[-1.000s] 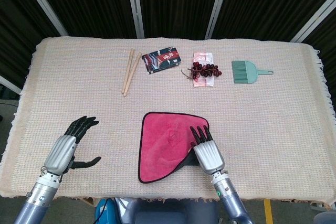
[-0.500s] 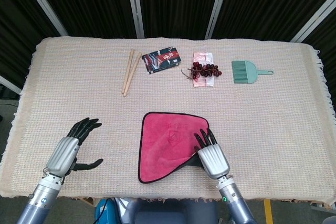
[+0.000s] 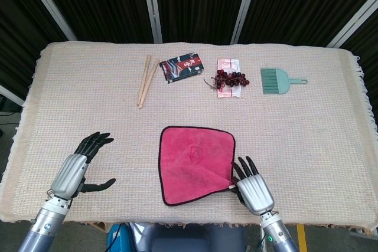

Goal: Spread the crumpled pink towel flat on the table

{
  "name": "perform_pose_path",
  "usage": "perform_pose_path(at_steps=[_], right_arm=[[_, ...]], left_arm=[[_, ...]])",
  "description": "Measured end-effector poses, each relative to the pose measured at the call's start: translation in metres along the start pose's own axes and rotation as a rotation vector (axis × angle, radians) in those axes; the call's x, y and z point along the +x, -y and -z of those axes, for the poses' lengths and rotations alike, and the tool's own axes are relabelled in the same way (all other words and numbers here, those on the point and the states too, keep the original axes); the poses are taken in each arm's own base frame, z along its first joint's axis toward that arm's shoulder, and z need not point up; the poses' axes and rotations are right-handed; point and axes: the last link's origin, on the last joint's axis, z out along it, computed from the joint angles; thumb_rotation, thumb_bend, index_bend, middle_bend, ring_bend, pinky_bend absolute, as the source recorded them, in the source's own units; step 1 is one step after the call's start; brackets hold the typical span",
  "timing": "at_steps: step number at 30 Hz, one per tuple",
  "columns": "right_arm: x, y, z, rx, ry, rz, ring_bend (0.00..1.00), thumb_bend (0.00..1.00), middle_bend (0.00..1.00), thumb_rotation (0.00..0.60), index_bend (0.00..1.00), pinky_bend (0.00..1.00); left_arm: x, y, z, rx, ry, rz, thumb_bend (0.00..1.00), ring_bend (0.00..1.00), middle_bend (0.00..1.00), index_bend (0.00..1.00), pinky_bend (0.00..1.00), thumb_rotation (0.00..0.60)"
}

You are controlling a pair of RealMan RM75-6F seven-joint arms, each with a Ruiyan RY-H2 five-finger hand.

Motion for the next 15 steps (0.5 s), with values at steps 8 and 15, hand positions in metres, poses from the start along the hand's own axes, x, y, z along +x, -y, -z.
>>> perform_pose_path(at_steps=[8,15], right_arm=[[-0.024,0.003,0.010,0.013,0.072,-0.009,0.00,0.54,0.03,0.600,0.06,0.00],[-0.024,0.010,0.010,0.033,0.057,0.009,0.00,0.44,0.00,0.600,0.00,0.00]], left_arm=[[-0.002,0.000,0.001,0.000,0.019,0.003,0.22,0.00,0.07,0.14,0.01,0.600],[-0.002,0.002,0.000,0.006,0.023,0.003,0.22,0.00,0.07,0.14,0.01,0.600]])
